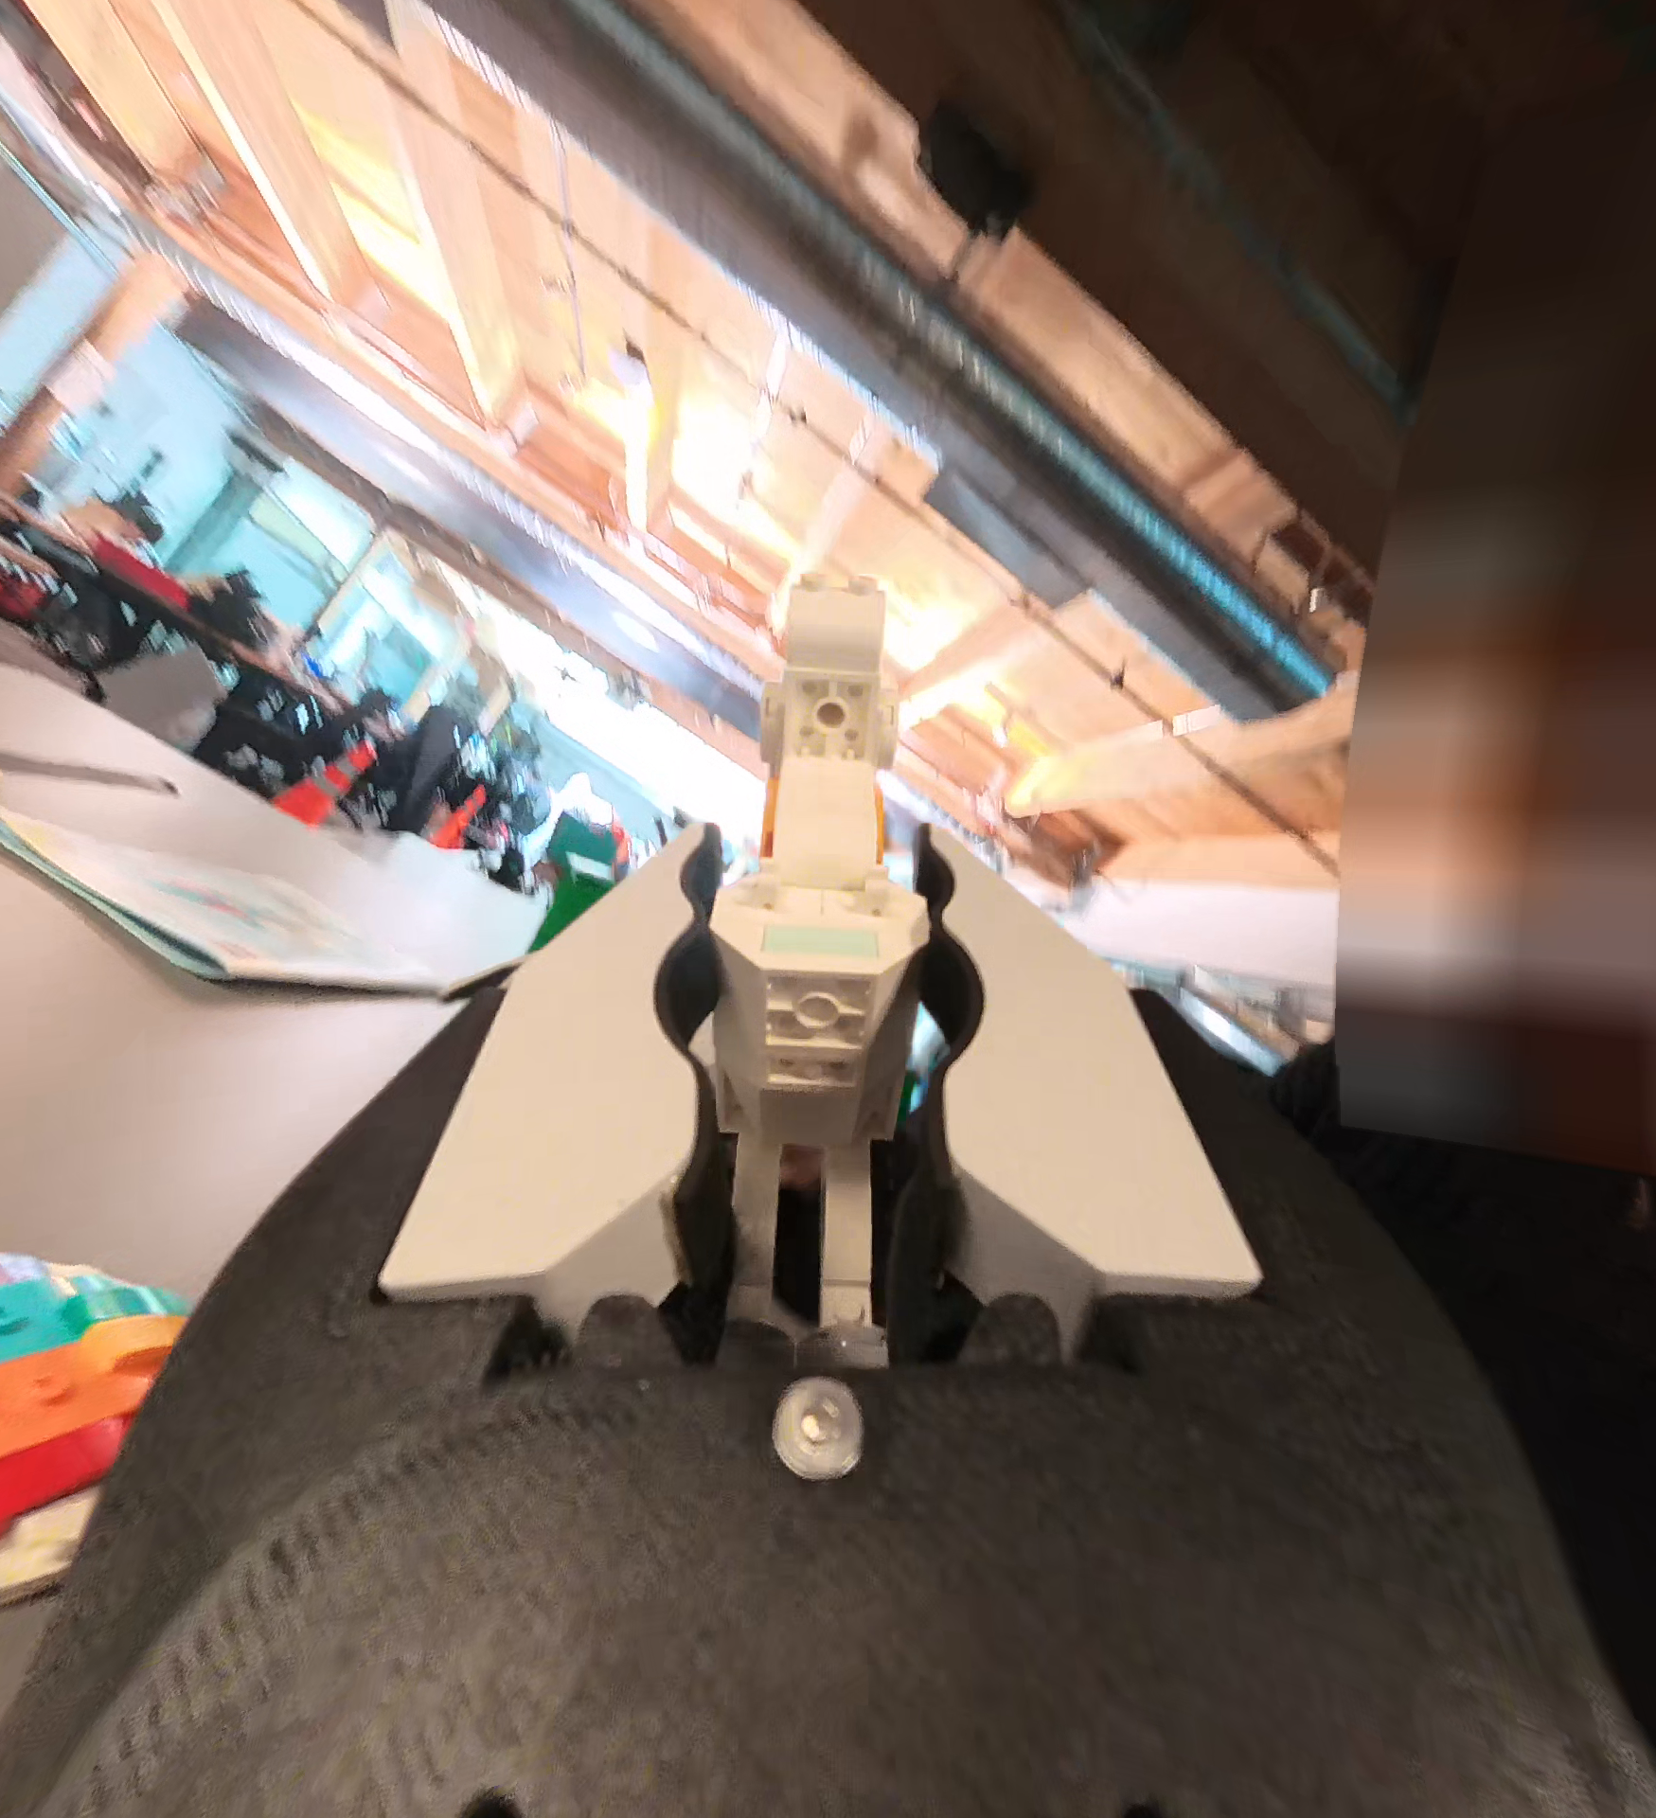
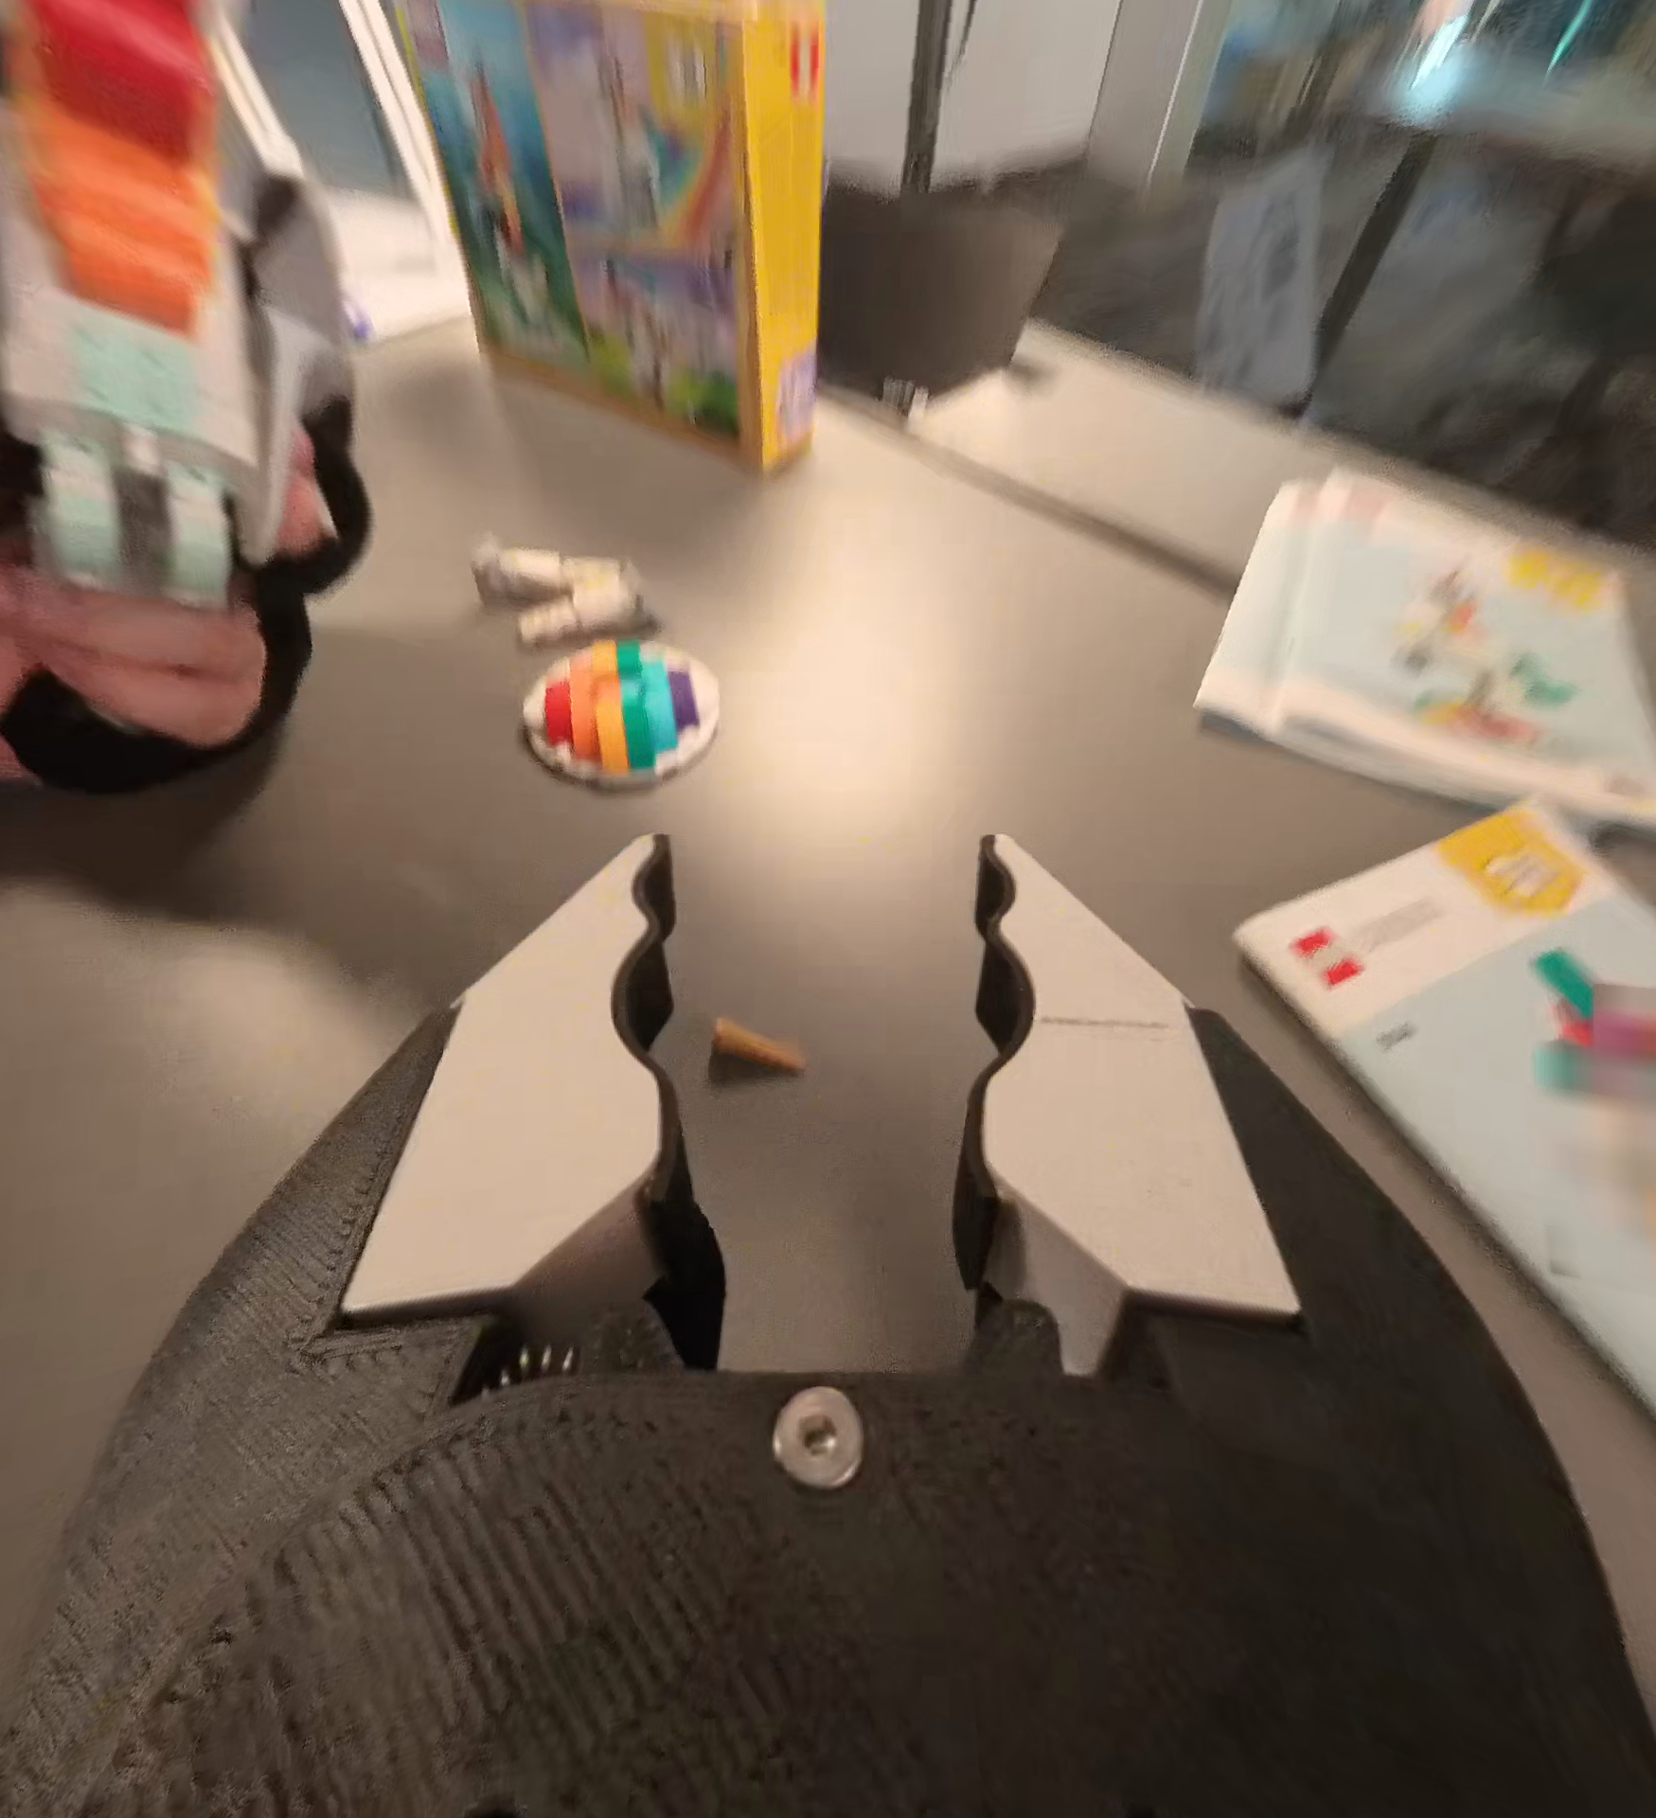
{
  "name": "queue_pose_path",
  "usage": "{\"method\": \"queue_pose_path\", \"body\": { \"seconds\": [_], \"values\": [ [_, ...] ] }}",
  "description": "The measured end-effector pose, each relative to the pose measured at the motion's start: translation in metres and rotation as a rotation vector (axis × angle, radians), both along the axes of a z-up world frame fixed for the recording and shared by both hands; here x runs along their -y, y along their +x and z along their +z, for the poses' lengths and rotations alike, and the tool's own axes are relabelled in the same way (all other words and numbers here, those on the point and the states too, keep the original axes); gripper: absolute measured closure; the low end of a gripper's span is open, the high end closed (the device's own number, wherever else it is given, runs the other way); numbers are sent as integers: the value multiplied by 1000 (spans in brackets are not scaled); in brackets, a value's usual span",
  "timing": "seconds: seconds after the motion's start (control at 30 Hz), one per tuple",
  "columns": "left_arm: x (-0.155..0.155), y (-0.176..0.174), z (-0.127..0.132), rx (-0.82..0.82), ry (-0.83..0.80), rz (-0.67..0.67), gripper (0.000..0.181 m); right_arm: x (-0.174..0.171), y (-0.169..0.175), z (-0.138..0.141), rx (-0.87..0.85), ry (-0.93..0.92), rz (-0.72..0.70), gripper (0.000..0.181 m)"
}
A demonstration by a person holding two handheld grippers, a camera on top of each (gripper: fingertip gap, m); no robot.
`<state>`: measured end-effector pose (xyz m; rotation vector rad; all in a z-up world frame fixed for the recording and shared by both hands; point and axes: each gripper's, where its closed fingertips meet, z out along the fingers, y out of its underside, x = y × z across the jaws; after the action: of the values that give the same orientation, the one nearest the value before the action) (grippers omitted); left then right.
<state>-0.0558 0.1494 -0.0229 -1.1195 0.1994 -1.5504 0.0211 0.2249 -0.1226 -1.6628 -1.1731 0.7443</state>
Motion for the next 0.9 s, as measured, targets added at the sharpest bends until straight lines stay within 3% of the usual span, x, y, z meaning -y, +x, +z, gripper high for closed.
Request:
{"method": "queue_pose_path", "body": {
  "seconds": [0.1, 0.2, 0.37, 0.6, 0.7, 0.9],
  "values": [
    [-4, -26, 9, 125, 0, 54, 143, 0, 0, 38, -171, 199, -38, 119],
    [-9, -52, 12, 193, -9, 133, 143, 7, -1, 58, -248, 360, -66, 119],
    [-17, -78, 7, 233, -32, 265, 143, 40, -24, 65, -312, 473, 19, 119],
    [-19, -71, 2, 230, -67, 240, 143, 94, -70, 49, -158, 608, 168, 123],
    [-16, -53, 1, 193, -62, 154, 143, 109, -86, 48, -182, 490, 209, 131],
    [0, -21, 6, 147, -21, -45, 143, 115, -96, 59, -372, 5, 207, 129]
  ]
}}
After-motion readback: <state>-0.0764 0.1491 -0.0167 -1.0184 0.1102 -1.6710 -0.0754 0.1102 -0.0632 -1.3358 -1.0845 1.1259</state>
